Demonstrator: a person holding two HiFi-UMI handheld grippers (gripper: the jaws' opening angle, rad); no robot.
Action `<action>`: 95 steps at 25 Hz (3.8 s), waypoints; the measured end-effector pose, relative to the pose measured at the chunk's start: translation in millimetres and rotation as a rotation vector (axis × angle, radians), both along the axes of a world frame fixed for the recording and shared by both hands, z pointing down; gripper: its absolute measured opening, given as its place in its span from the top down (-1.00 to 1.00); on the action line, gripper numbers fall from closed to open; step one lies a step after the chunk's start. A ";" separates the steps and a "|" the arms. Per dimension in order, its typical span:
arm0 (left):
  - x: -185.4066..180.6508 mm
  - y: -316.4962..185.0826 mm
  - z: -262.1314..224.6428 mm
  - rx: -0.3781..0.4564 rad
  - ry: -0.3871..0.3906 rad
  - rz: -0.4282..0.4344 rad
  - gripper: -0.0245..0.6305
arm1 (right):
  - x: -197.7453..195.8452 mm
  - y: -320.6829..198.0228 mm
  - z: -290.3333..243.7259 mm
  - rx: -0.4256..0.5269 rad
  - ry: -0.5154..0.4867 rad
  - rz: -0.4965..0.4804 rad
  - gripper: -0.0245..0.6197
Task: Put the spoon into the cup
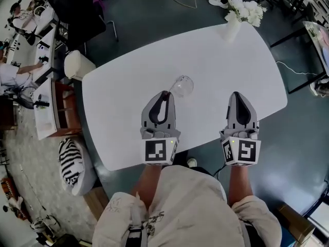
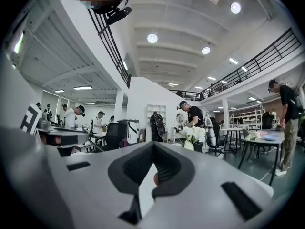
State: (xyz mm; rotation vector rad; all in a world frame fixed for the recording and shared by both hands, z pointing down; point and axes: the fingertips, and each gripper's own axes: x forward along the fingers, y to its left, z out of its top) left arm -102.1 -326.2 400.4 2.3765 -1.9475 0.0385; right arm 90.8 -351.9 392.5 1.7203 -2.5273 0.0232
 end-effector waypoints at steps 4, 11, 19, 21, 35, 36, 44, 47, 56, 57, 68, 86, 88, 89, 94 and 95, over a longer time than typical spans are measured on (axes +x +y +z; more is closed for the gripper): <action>-5.7 -20.5 42.1 -0.076 0.006 0.010 0.79 | -11.6 -23.0 35.4 -0.055 0.007 -0.009 0.96; -11.8 -40.4 95.8 -0.204 0.052 0.040 0.79 | -26.9 -43.9 72.8 -0.131 0.030 -0.009 0.96; -10.0 -60.1 147.2 -0.323 0.115 0.074 0.79 | -37.5 -59.9 107.9 -0.200 0.054 0.000 0.96; -7.5 -61.9 158.3 -0.353 0.133 0.081 0.79 | -38.2 -58.1 118.4 -0.228 0.060 0.003 0.96; -0.1 -79.3 202.3 -0.440 0.185 0.121 0.79 | -39.1 -68.6 147.8 -0.297 0.085 0.036 0.96; 0.2 -80.4 204.2 -0.440 0.188 0.123 0.79 | -40.0 -69.3 148.8 -0.297 0.086 0.035 0.96; 1.4 -82.0 206.7 -0.436 0.175 0.115 0.78 | -40.6 -70.6 149.1 -0.302 0.096 0.038 0.96; -0.1 -81.9 204.8 -0.429 0.169 0.109 0.77 | -43.3 -70.3 145.1 -0.295 0.097 0.035 0.96; 0.5 -75.3 190.6 -0.390 0.128 0.088 0.47 | -38.8 -55.5 124.3 -0.261 0.091 0.024 0.96; 1.0 -72.3 187.8 -0.387 0.123 0.084 0.47 | -37.1 -52.5 121.3 -0.255 0.090 0.023 0.96; -16.8 -28.3 143.2 -0.304 0.069 0.006 0.45 | -36.3 -16.8 83.8 -0.175 0.071 -0.009 0.96; -12.5 120.4 35.5 -0.089 -0.064 -0.119 0.45 | 2.3 106.8 6.1 0.011 0.019 -0.068 0.96; -13.1 137.1 21.5 -0.069 -0.040 -0.133 0.45 | 6.0 120.5 -4.0 0.038 0.011 -0.081 0.96; -13.1 145.6 14.9 -0.057 -0.032 -0.141 0.45 | 8.0 127.7 -8.3 0.049 0.007 -0.084 0.96; -4.0 184.0 -23.0 0.021 -0.067 -0.152 0.45 | 22.1 160.3 -30.2 0.101 -0.025 -0.083 0.96; -1.0 190.3 -32.1 0.039 -0.076 -0.150 0.45 | 25.3 165.4 -35.7 0.112 -0.029 -0.082 0.96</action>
